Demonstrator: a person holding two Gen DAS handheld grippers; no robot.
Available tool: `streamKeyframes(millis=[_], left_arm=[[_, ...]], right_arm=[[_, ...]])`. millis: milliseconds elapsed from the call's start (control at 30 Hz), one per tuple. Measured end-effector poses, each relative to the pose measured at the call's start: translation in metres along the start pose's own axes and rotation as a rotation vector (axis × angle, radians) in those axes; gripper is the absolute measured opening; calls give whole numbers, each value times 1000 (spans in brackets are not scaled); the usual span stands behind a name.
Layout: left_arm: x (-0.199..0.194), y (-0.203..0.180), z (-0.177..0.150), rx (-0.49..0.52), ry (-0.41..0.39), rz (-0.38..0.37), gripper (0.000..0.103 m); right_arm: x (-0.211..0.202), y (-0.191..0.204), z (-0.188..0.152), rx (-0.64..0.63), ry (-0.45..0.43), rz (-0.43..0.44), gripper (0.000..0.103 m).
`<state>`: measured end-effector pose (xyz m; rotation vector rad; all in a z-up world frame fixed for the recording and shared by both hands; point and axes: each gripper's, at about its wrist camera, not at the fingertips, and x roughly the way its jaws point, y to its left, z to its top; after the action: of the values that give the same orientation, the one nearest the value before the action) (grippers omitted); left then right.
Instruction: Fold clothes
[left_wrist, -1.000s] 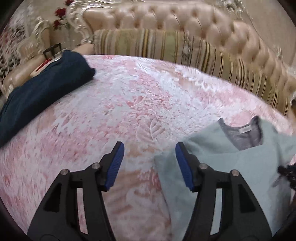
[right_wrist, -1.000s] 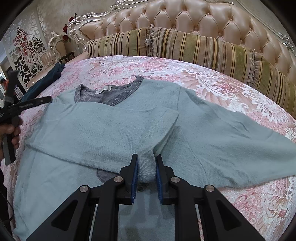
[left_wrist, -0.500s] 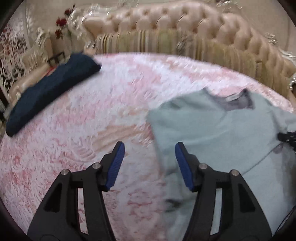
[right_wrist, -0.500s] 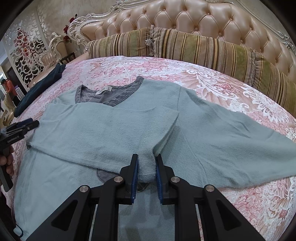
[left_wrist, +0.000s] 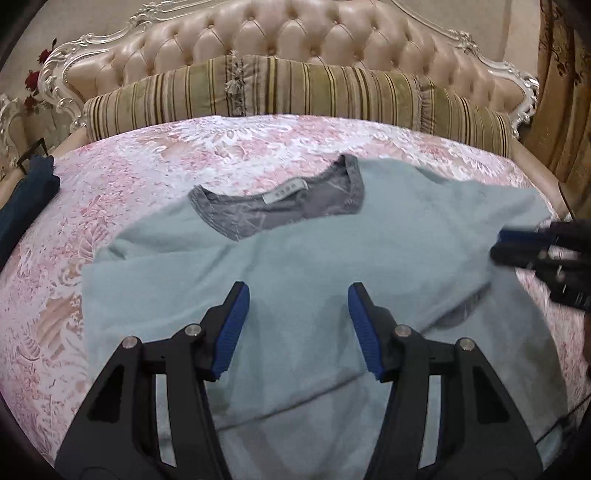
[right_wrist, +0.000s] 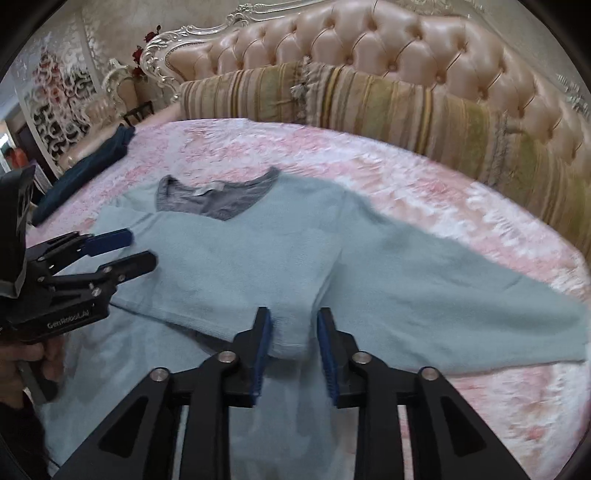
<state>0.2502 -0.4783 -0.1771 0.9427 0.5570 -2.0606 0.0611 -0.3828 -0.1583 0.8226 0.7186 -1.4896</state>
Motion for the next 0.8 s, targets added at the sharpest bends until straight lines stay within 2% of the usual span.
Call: streamKeyframes(millis=[67, 100, 167, 300, 400, 500, 567, 800], left_arm=[[-1, 2, -4, -5, 3, 5, 59], [1, 3, -5, -10, 10, 7, 59], [3, 4, -7, -14, 18, 9, 59], [2, 0, -11, 4, 10, 23, 59], [1, -1, -13, 6, 0, 22, 60], [1, 0, -14, 5, -4, 17, 60], [1, 0, -14, 5, -6, 17, 60], [2, 0, -15, 9, -8, 18, 61]], right_arm=[[-7, -10, 0, 17, -11, -17, 58], [-10, -15, 0, 28, -19, -22, 60], [-16, -24, 1, 60, -47, -13, 61], [-15, -28, 4, 124, -127, 82, 60], [2, -3, 5, 64, -131, 51, 60], [19, 12, 3, 24, -109, -16, 55], [29, 11, 0, 35, -75, -16, 41], [32, 4, -2, 60, -62, -49, 32]])
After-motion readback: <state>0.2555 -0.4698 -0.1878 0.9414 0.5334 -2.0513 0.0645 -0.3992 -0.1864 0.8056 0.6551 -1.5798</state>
